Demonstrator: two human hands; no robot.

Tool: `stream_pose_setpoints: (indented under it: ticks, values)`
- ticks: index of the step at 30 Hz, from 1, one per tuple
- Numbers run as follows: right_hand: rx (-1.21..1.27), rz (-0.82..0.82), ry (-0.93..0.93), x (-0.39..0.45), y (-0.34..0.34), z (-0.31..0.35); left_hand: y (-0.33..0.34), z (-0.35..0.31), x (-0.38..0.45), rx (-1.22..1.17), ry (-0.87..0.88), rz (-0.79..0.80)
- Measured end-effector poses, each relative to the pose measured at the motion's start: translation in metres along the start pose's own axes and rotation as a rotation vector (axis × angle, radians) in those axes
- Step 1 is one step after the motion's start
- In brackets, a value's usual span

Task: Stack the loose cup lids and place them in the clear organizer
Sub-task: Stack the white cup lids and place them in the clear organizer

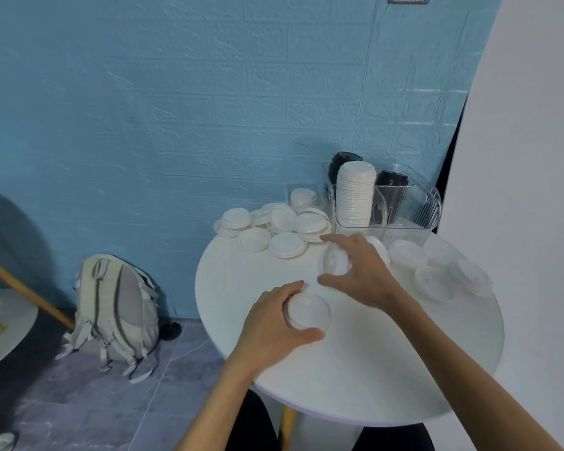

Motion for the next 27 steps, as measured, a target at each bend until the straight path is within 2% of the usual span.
stream_pose_setpoints:
  ticks: [2,5,8,13,17,27]
  values:
    - [0.214,-0.057,-0.058,-0.010,0.002,0.006,0.001,0.002,0.000,-0.036,-0.013,0.000]
    - [0.378,0.073,-0.030,-0.023,0.028,0.004,0.000,0.005,0.000,-0.085,-0.023,-0.011]
    - [0.338,0.204,0.022,-0.033,0.048,-0.005,-0.002,0.006,0.000,-0.131,-0.012,-0.042]
    - [0.290,0.305,0.027,-0.039,0.054,-0.004,-0.001,0.005,0.001,-0.102,0.029,-0.061]
    - [0.350,0.296,0.032,-0.042,0.051,-0.001,-0.002,0.003,0.000,-0.074,0.041,-0.066]
    - [0.327,0.332,0.042,-0.044,0.051,-0.001,0.003,-0.001,-0.003,0.040,0.023,0.026]
Point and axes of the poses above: each hand's wrist, its own x-axis towards the middle knuckle, its own y-axis out of the palm, z = x × y, the point moved 9 cm from there along x, towards the middle knuckle, and after that the axes turned 2 degrees about x, right-handed, at the moved point
